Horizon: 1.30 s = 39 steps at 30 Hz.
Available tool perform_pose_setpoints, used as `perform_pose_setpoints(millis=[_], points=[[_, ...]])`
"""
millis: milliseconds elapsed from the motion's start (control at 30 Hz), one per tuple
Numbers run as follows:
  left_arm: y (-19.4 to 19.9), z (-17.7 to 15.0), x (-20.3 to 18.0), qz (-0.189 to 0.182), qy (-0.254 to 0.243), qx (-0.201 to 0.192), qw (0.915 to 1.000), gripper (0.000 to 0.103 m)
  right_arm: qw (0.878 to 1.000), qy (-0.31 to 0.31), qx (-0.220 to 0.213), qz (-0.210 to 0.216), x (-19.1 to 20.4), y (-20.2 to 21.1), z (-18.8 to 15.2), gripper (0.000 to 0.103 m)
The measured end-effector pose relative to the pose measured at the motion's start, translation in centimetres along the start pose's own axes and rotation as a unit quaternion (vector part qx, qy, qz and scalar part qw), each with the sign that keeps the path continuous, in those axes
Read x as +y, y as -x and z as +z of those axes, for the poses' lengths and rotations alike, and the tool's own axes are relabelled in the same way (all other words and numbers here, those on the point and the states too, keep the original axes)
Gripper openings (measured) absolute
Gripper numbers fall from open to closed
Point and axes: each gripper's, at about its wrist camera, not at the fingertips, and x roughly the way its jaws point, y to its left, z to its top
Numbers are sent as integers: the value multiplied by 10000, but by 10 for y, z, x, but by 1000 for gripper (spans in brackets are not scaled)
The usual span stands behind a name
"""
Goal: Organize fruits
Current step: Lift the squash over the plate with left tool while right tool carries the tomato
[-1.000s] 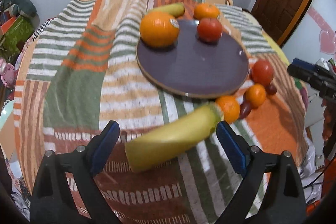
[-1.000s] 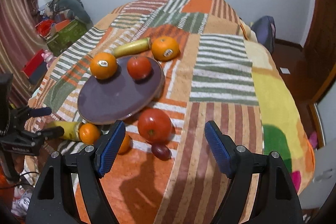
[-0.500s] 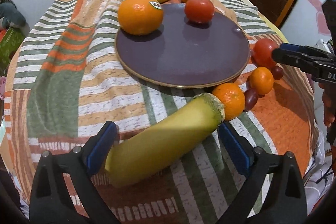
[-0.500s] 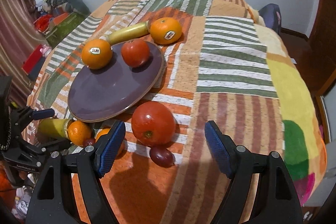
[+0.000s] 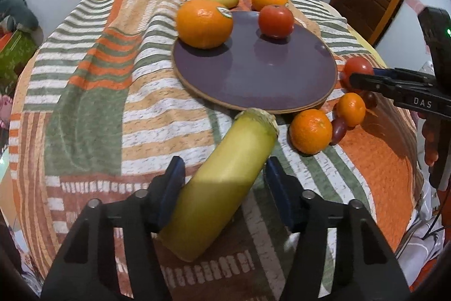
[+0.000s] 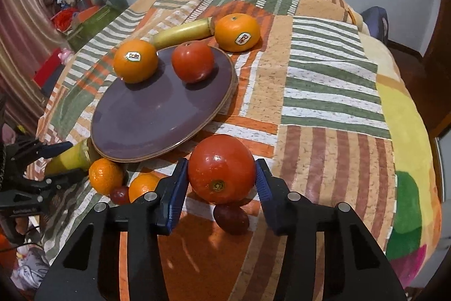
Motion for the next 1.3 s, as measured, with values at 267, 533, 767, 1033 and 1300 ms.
perform_pose_setpoints(millis=[267, 533, 767, 1033, 1300], points=[[16, -8, 30, 103, 601, -97, 9981, 43, 9994, 2, -330, -55, 3, 21, 6, 43], [12, 0, 25, 189, 438, 17, 9989, 40, 9986, 172, -506, -28, 17, 30, 13, 43], [-12, 13, 24, 61, 322, 271, 9991, 45, 9986, 209, -476, 0, 22, 27, 14, 43], [-20, 25, 19, 216, 214, 275, 9992, 41, 9983, 227, -535, 39, 25, 30, 16, 43], [26, 30, 22, 297, 300, -239, 9988, 38, 9972, 288, -695, 32, 29, 39, 21, 43]])
